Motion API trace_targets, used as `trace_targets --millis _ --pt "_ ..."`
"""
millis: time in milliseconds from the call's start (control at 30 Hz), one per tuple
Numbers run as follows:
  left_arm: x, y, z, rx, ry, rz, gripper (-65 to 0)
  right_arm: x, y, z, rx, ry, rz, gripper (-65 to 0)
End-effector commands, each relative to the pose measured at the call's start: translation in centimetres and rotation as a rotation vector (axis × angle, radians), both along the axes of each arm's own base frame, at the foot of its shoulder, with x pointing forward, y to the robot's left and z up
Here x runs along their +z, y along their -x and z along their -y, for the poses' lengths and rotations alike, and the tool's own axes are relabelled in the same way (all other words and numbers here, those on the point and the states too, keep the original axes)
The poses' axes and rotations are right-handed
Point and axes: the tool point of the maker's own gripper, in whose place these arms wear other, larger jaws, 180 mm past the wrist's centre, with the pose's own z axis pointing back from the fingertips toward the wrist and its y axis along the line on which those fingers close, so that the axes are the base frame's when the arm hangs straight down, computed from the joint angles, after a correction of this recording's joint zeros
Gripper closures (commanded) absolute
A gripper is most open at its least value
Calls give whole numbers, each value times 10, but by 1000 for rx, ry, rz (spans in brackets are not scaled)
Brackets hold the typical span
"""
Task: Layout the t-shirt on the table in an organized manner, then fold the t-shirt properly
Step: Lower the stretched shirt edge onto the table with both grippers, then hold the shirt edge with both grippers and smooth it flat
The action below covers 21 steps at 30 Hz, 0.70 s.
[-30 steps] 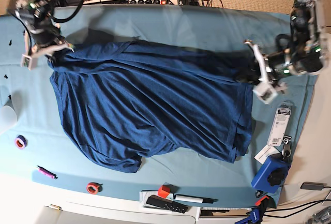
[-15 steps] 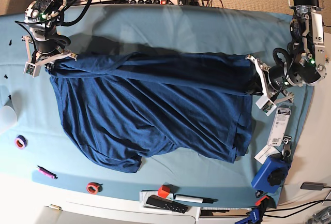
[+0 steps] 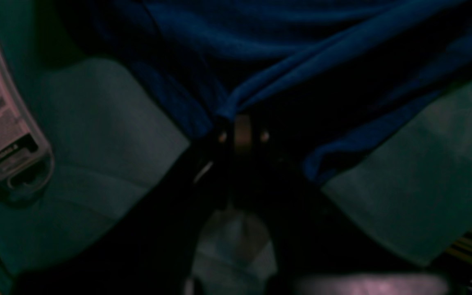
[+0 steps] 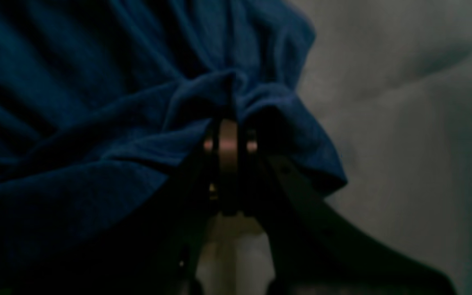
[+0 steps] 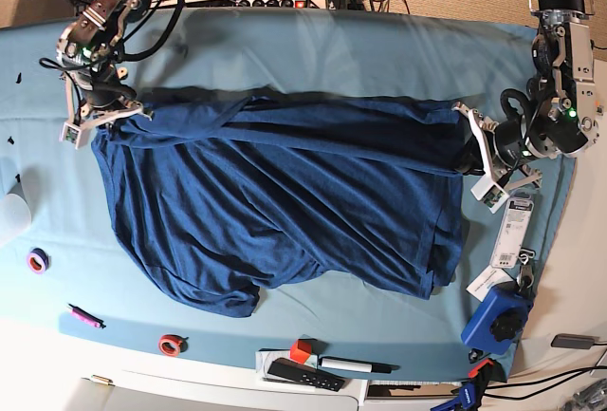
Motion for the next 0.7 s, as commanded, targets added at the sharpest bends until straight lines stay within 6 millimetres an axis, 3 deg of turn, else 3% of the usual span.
trace_targets --millis 0,433,467,567,600,667 --pt "12 -8 -4 2 -7 44 0 15 -11 5 12 29 52 0" --pt "9 -9 -10 27 -32 37 0 13 -9 3 17 19 38 0" --pt "9 -8 -9 16 -36 38 0 12 -9 1 30 16 28 -22" --pt "7 -8 -12 8 -62 41 -195 10 -8 -4 74 19 14 -179" --pt "7 -8 -13 12 -69 41 -234 11 -9 -4 77 20 17 -209" --pt "7 -8 -14 14 -72 41 -245 13 -11 -2 77 29 32 -217"
